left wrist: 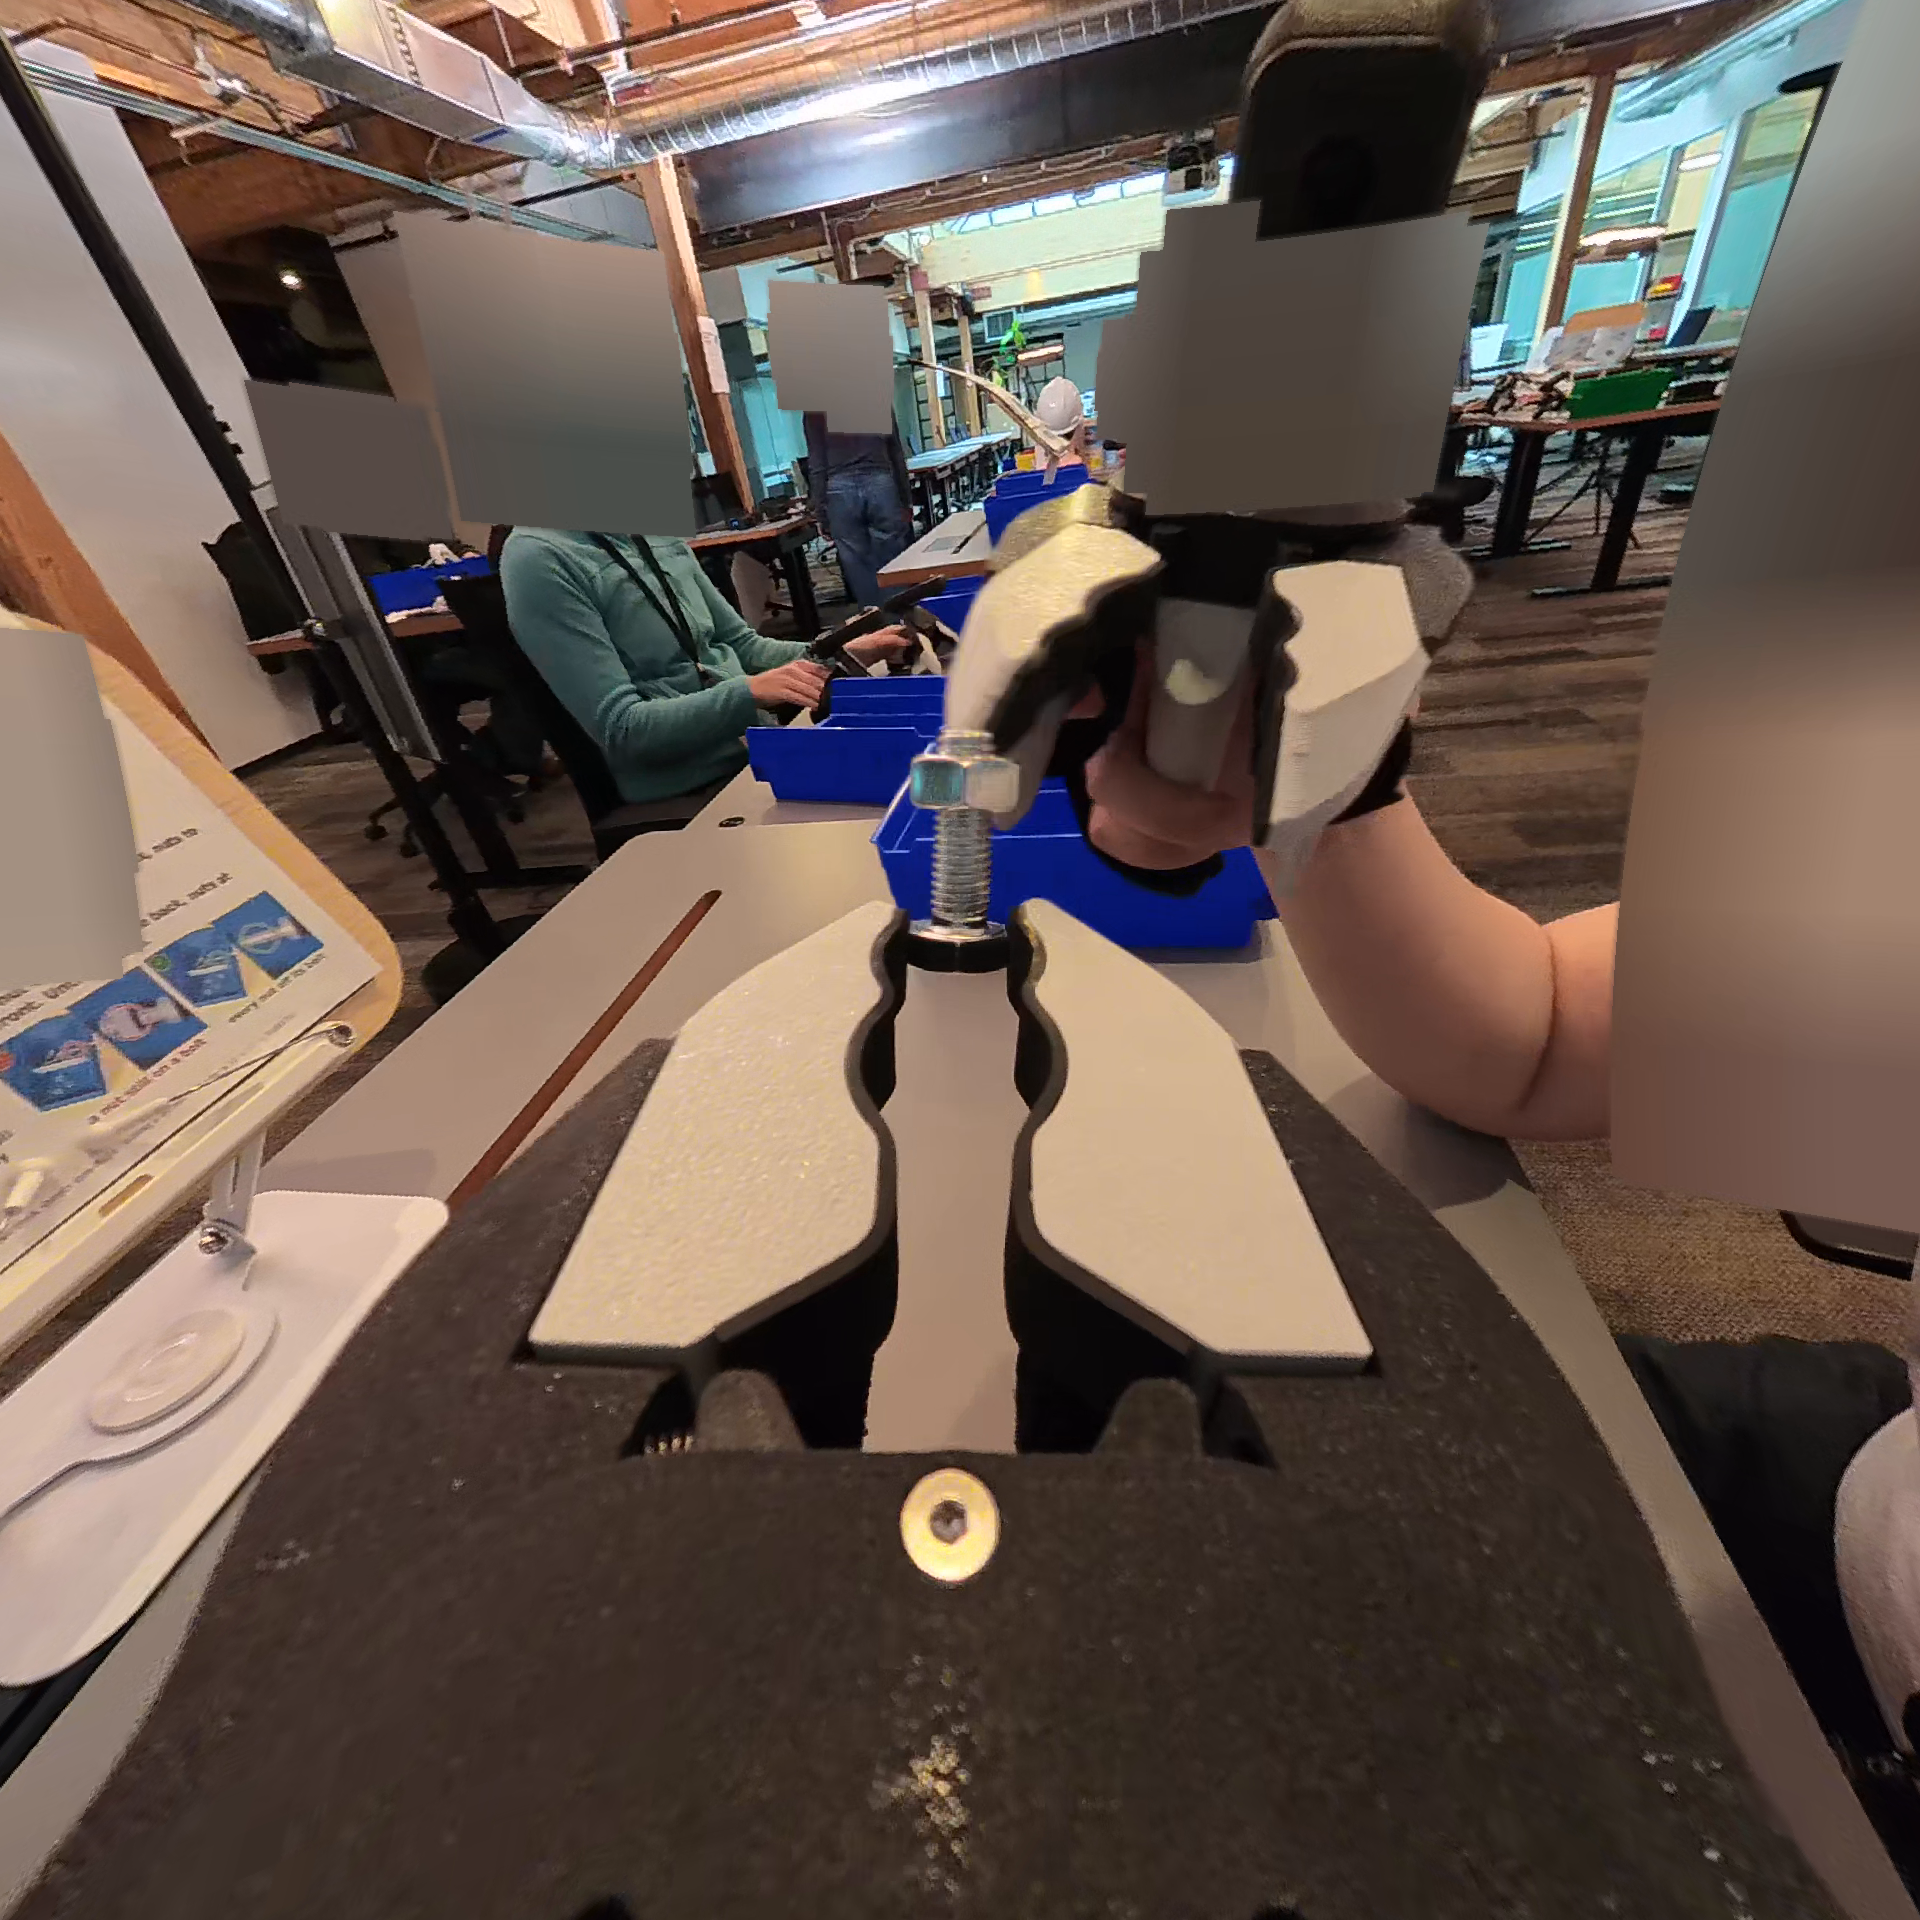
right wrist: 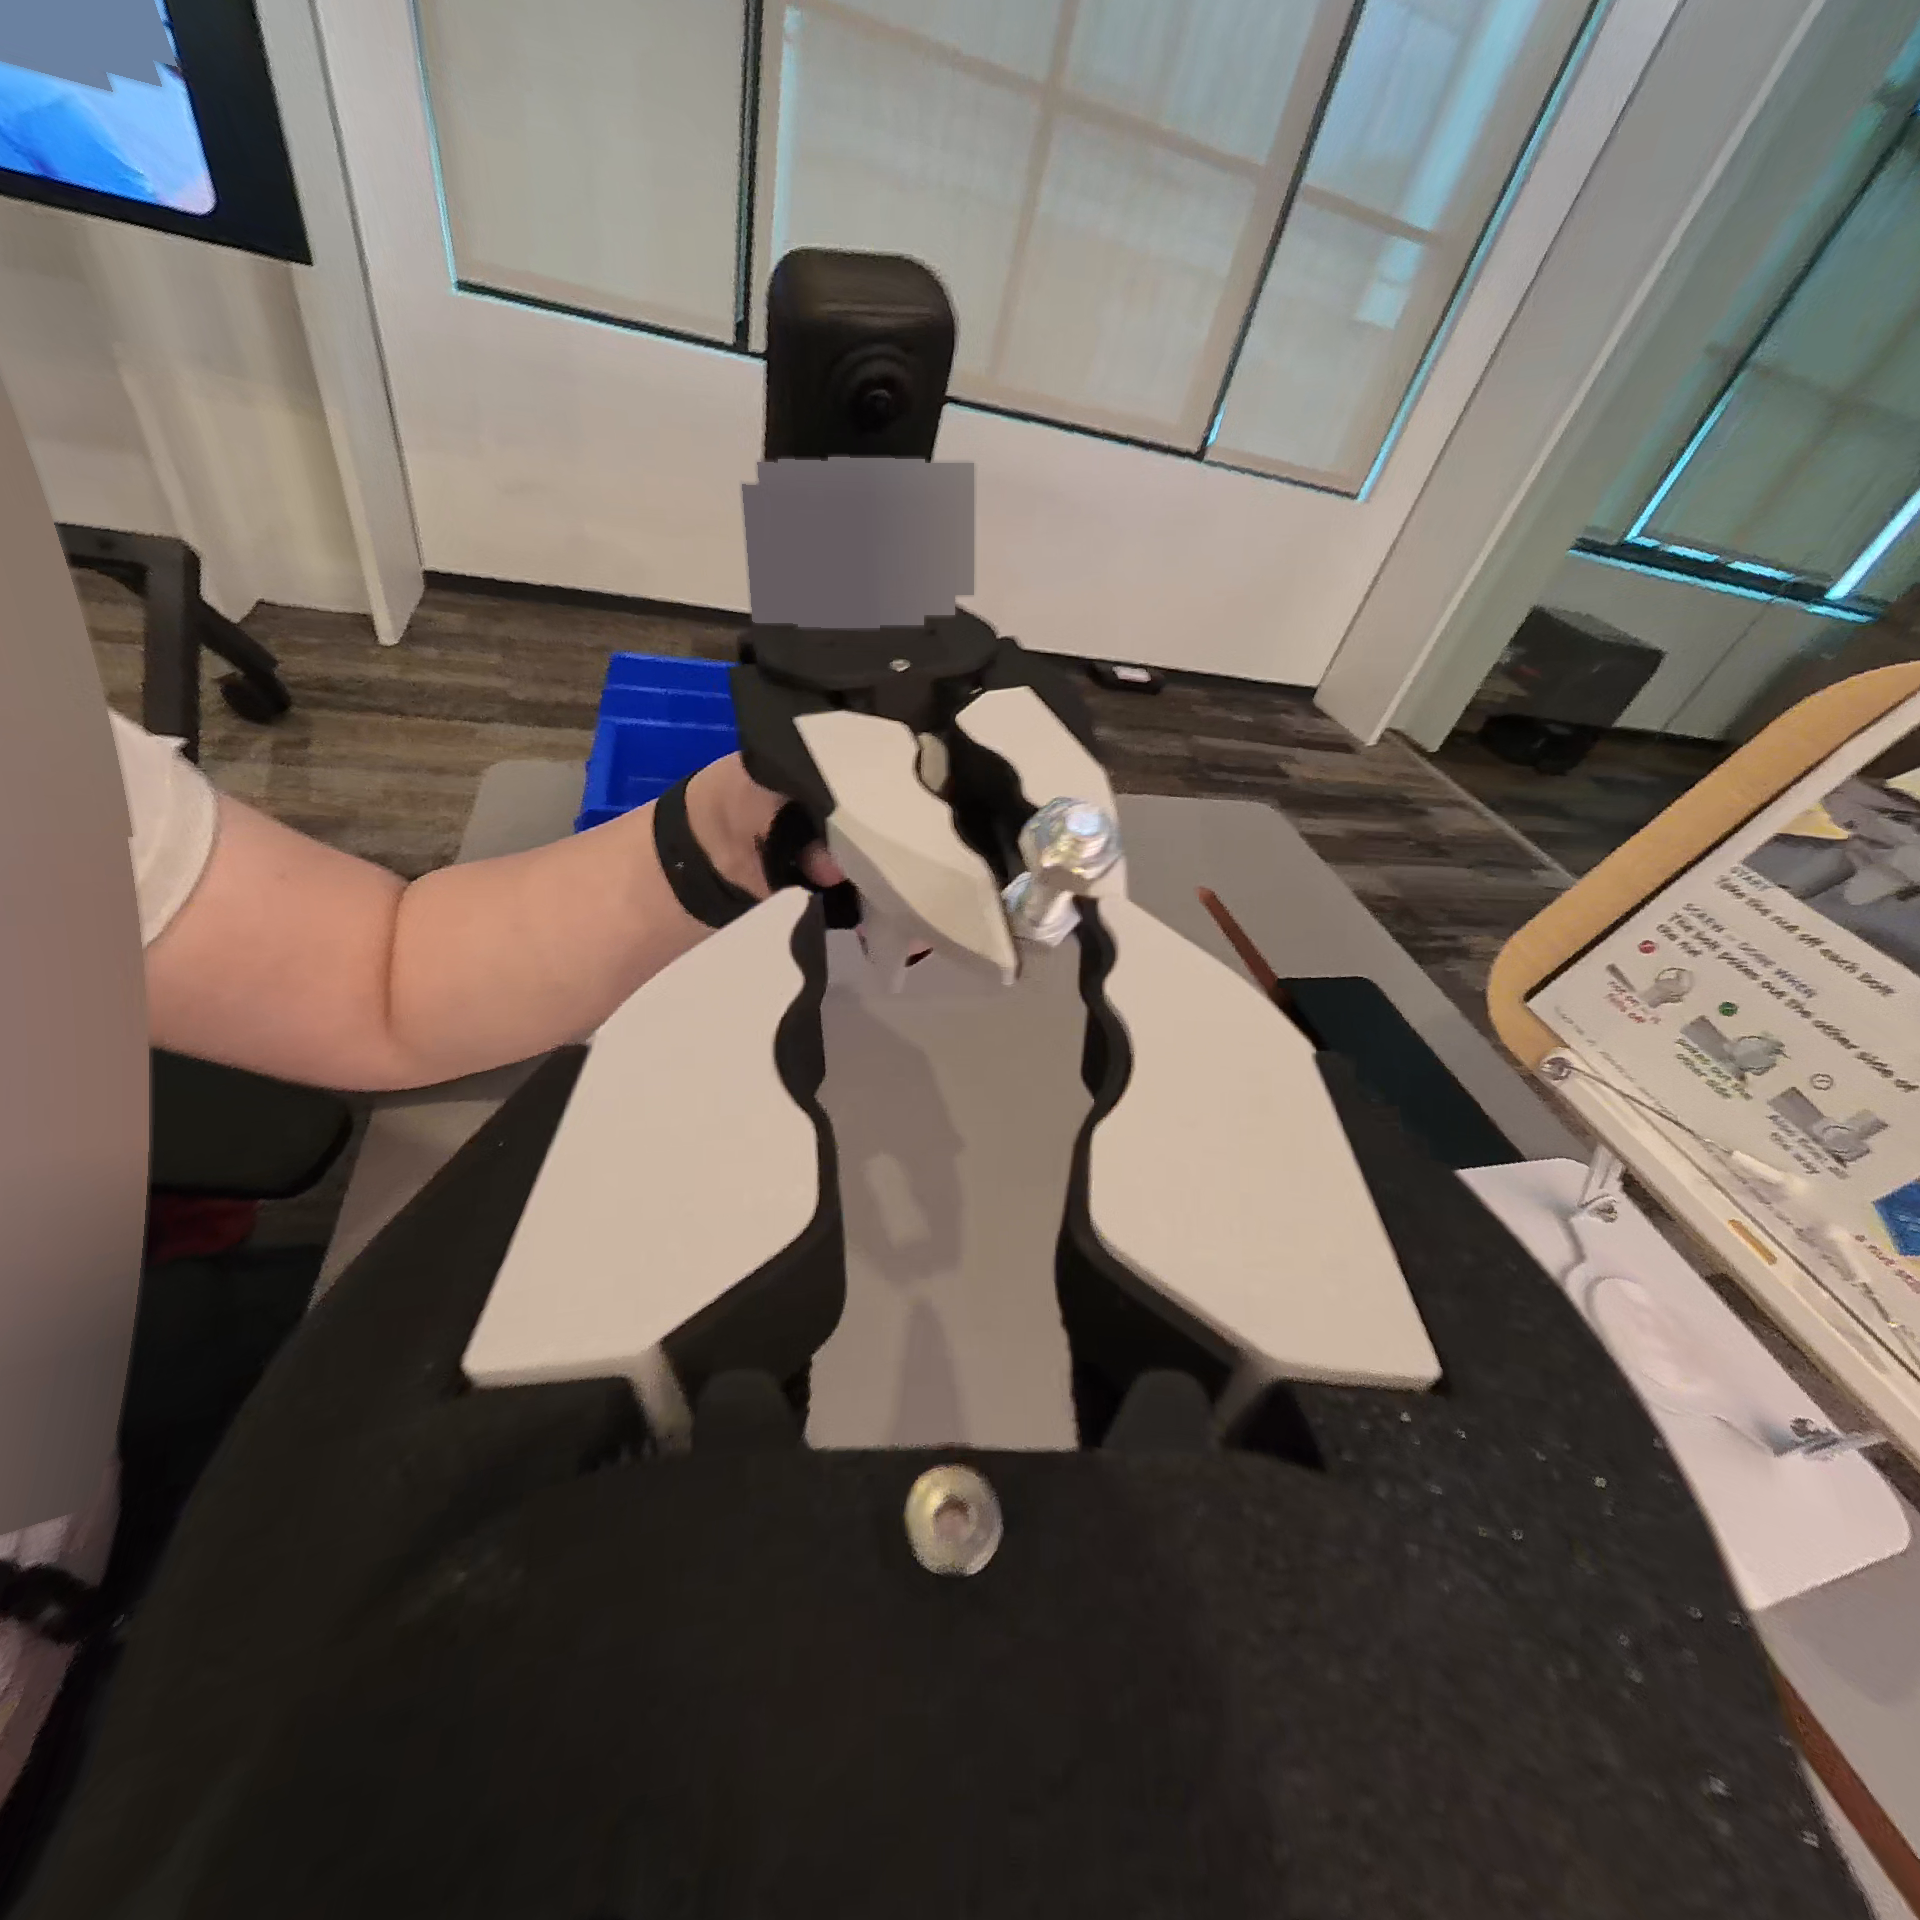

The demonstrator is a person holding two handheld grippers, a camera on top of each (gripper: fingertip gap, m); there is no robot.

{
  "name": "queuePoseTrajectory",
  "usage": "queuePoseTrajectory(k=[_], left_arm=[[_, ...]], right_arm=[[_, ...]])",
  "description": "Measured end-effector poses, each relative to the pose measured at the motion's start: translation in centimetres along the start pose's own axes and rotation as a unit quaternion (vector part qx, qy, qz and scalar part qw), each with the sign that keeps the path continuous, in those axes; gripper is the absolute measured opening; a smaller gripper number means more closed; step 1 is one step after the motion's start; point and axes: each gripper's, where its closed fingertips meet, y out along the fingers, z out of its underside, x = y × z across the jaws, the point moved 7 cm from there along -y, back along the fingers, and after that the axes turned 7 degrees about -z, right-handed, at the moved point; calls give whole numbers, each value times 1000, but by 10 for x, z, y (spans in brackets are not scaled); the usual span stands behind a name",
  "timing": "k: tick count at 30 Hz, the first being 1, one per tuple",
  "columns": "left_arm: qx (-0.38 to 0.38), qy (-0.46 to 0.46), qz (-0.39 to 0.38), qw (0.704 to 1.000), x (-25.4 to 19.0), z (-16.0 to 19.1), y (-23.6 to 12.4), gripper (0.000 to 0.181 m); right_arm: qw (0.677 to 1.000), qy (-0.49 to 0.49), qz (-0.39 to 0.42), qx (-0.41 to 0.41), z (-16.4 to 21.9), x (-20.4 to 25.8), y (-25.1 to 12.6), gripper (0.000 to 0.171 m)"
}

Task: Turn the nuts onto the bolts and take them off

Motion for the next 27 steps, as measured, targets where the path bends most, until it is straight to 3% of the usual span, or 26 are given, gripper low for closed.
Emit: queuePoseTrajectory(k=[7,8,10,15,21,24,27], left_arm=[[12,15,-4,1000,-3,3,6,18],[8,11,-7,1000,-1,2,4,18],[-1,-2,-14,1000,4,0,-2,18],[1,1,12,1000,-4,0,1,18],[15,8,-3,1000,-2,4,6,18],[8,-3,-13,1000,4,3,1,18],[0,-9,6,1000,0,1,2,18]], right_arm=[[1000,7,-11,-5,2,0,6,60],[1000,3,-10,3,2,1,5,59],[999,1,-33,7,1,5,1,39],[1000,5,21,-7,2,-5,3,55],[1000,0,4,10,4,0,8,60],[999,10,-21,29,4,5,3,45],[1000,14,-2,9,1,2,2,47]])
